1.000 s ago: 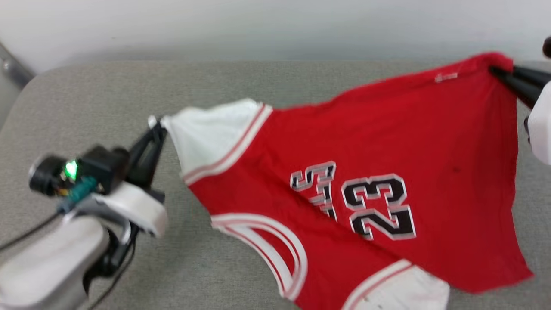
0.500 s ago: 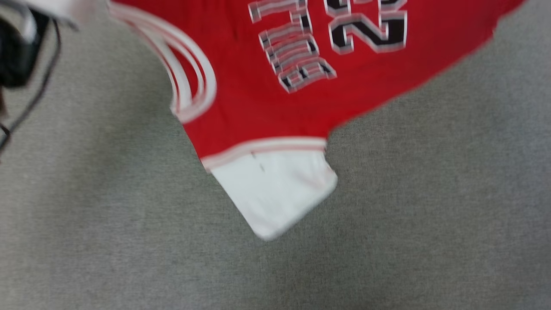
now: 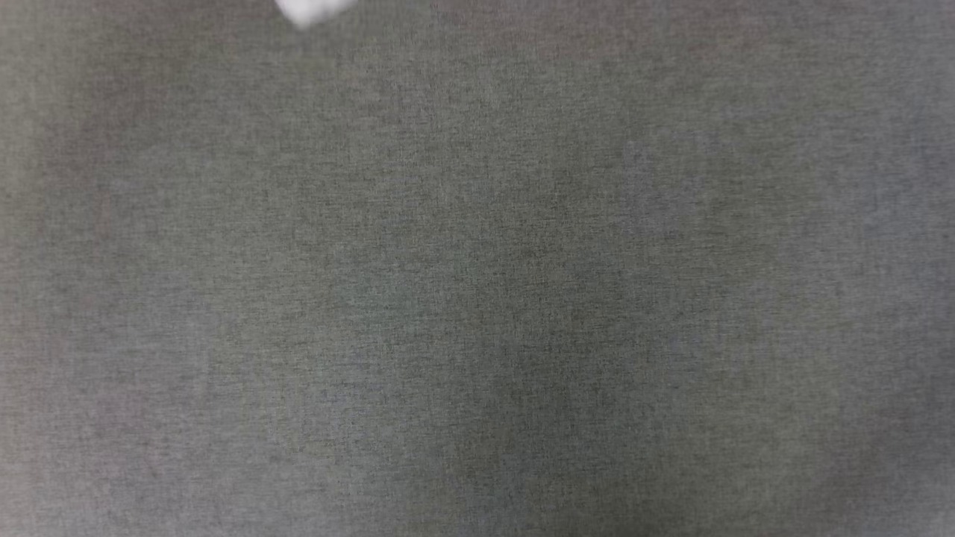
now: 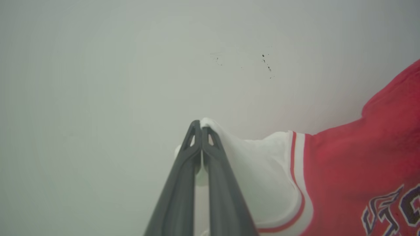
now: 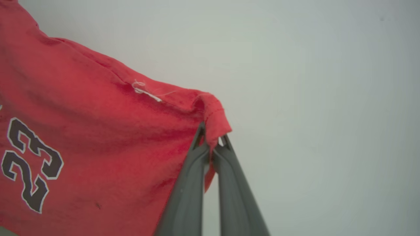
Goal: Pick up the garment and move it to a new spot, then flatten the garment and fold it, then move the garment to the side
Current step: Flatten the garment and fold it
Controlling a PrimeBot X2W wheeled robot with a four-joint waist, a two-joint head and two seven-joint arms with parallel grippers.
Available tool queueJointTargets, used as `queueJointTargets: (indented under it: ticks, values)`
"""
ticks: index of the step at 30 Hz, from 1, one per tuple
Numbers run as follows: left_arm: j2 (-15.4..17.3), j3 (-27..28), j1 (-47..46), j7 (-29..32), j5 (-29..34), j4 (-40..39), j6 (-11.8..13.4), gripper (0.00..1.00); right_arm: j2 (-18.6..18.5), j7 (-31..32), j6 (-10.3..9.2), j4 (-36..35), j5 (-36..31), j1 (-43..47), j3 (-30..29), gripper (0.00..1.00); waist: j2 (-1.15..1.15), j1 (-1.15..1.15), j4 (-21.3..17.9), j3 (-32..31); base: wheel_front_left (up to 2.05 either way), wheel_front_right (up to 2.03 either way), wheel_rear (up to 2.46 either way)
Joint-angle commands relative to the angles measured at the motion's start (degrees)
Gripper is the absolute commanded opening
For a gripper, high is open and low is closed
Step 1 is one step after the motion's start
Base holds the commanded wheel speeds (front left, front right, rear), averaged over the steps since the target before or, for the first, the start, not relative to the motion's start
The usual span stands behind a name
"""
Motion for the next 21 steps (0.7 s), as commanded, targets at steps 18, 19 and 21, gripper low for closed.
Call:
queueJointTargets:
  ticks: [18, 19, 21]
  values:
    - [-5.2, -2.8, -3.0, -4.6, 0.0, 14.8, -6.0, 0.0, 5.1, -10.2, -0.06, 17.9, 2.0, -5.8, 9.8, 0.0, 0.0, -0.01, 1.0, 3.4, 0.0, 0.0, 0.0]
    - [-5.7, -3.3, -1.9, -5.0, 0.0, 15.6, -6.2, 0.0, 5.4, -10.8, -0.06, 18.8, 2.4, -5.3, 10.5, 0.0, 0.0, -0.01, 1.1, 3.5, 0.0, 0.0, 0.0]
    - [-6.4, -3.9, 0.3, -6.1, -0.3, 16.9, -6.5, 0.0, 6.0, -11.9, -0.06, 20.4, 3.5, -3.6, 11.8, 0.0, 0.0, -0.01, 1.4, 3.7, 0.0, 0.0, 0.0]
